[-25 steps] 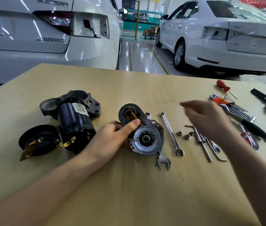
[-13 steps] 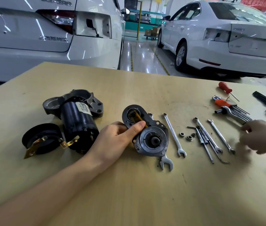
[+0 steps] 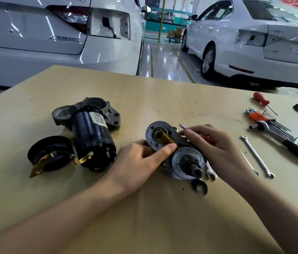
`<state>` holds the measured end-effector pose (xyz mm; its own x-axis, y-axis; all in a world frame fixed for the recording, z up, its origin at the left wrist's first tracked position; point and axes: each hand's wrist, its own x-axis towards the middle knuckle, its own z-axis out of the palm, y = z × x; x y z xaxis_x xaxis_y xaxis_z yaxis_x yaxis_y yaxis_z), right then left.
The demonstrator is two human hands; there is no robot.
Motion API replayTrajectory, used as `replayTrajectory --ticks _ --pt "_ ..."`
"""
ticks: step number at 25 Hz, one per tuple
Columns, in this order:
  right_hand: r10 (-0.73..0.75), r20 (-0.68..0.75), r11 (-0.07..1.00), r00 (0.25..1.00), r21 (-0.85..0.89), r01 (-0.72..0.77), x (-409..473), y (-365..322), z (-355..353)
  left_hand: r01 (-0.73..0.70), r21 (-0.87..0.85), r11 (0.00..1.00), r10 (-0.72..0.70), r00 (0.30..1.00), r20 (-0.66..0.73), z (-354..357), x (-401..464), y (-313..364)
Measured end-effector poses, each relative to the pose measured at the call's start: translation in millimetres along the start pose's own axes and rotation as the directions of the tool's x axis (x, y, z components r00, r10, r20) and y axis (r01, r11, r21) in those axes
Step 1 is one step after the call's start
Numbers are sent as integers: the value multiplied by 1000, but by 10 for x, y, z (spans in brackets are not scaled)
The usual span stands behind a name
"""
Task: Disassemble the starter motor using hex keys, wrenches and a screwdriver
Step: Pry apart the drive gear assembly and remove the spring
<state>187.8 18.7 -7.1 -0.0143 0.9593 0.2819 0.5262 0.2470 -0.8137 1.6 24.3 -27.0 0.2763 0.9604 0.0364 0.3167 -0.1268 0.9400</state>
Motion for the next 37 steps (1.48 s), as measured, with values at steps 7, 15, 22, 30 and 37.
replayTrajectory --ticks 7,15,22,30,37 --pt "-118 -11 993 993 16 118 0 31 40 51 119 992 -44 997 -67 -70 13 13" --pt "-197 59 979 979 -43 200 97 56 -44 -86 72 994 88 996 -25 -150 47 31" --pt "-252 233 966 939 11 257 254 60 -99 -115 125 985 118 993 -20 -152 49 16" --pt "-192 258 979 947 116 167 342 -36 -135 -264 390 882 249 964 92 -174 14 71" --pt "-151 98 934 984 340 110 37 -233 -536 -201 687 698 335 940 -66 -9 10 65"
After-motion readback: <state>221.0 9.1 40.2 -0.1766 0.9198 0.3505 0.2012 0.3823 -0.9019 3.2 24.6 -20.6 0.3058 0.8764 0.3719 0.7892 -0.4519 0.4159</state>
